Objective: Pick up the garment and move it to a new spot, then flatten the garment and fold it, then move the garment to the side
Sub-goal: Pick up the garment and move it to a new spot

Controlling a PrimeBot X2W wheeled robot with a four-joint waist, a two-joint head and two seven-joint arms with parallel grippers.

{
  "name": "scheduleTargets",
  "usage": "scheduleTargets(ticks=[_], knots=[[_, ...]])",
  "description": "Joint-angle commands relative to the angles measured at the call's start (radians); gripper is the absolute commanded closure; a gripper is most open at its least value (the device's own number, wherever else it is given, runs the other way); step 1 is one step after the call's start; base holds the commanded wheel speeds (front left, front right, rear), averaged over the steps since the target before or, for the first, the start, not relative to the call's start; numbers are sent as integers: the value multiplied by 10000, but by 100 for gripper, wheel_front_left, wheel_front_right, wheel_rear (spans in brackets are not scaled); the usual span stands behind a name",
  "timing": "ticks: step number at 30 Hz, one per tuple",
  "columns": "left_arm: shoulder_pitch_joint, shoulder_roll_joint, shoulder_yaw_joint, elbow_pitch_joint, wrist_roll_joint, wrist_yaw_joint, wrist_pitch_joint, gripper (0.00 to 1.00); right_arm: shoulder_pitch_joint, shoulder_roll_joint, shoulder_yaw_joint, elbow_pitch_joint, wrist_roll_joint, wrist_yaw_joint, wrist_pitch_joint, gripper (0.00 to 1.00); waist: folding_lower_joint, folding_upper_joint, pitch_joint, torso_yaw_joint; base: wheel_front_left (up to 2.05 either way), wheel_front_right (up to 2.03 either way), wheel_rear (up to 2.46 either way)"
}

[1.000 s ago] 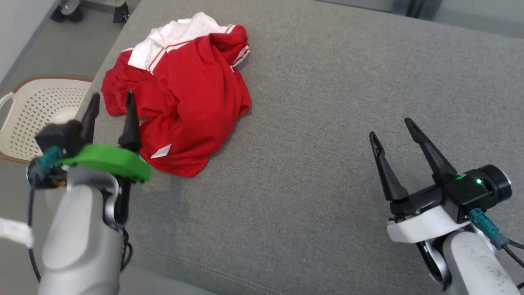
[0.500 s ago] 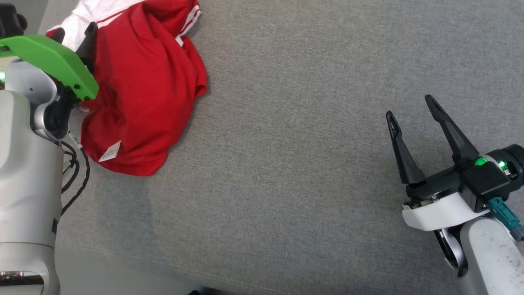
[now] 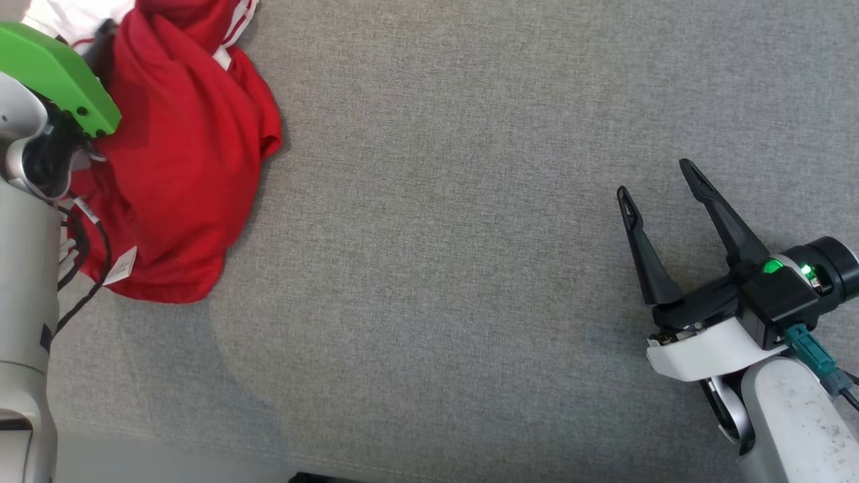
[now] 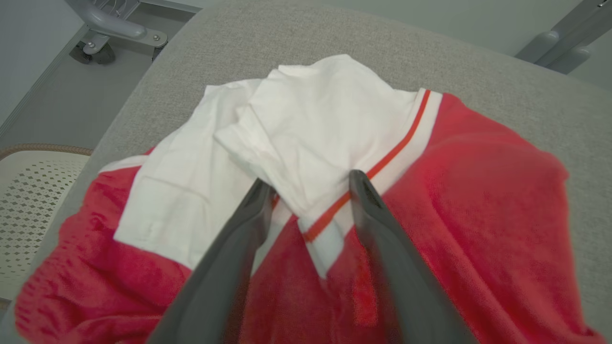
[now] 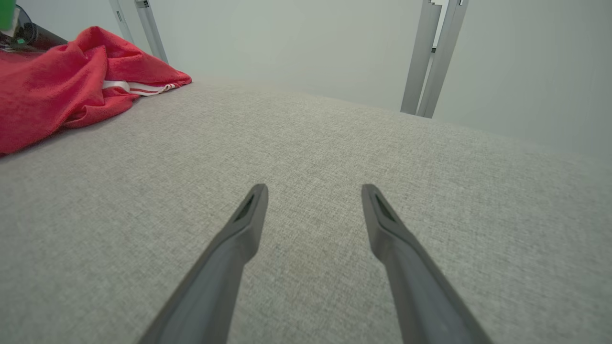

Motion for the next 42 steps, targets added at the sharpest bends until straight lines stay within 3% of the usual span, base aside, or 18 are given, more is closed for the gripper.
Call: scheduleTargets(ticks=[1,11,22,28,35,42], knots=[[-196,132,-34,75,-42,-35,-192,100,-164,45,3,69,7,1,-60,0,-1,0,-31,-32,0,0,0],[3,568,-541,-245,-209,-34,-2276,100,-80,444,8,655,116,1,-195,0,-1,0,-1056,-56,0,0,0],[594,1153,-1040,-2841,-29,80,-4216,100,240,1181,-242,1081,376,1,-233,0,-1,0,-2728,95,0,0,0],[1299,1169,-1185,-4929,97,528,-4154,100,516,1477,-502,1181,597,1,-233,0,-1,0,-3452,12,0,0,0],[2147,779,-1760,-7196,36,895,-3438,100,736,1651,-686,1175,731,1,-234,0,-1,0,-3995,-403,0,0,0],[2717,-150,-2844,-8447,95,1142,-2811,100,568,1708,-836,1036,775,1,-234,0,-1,0,-3976,-1397,0,0,0]])
